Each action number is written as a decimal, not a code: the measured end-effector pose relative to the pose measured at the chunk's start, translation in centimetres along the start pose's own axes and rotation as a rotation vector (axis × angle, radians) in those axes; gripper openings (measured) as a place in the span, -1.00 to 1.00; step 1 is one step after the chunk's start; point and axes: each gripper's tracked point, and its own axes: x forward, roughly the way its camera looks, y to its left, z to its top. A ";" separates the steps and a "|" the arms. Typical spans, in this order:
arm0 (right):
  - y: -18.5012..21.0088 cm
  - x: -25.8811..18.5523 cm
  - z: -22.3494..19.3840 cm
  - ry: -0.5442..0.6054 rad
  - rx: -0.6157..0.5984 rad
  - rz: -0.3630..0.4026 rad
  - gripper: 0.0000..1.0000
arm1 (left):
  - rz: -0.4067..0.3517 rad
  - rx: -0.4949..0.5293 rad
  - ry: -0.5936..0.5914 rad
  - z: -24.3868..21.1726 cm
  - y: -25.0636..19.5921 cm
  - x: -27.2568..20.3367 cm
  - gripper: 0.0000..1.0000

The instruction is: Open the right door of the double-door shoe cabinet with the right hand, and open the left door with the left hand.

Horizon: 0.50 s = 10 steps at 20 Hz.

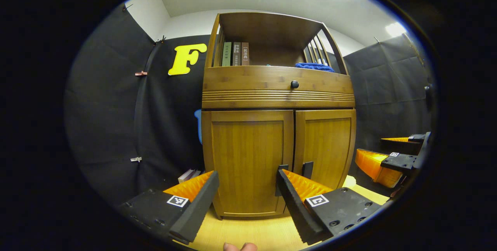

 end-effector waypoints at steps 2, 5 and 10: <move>-0.1 -0.1 0.0 0.000 0.002 -0.002 0.95 | -0.004 -0.004 0.000 0.0 -0.1 0.0 0.88; 0.1 0.1 0.0 0.001 -0.003 -0.001 0.94 | -0.007 -0.005 -0.003 0.1 -0.1 0.0 0.83; 0.5 1.3 -0.5 0.005 0.002 0.010 0.99 | -0.011 0.003 -0.002 0.0 0.2 0.0 0.88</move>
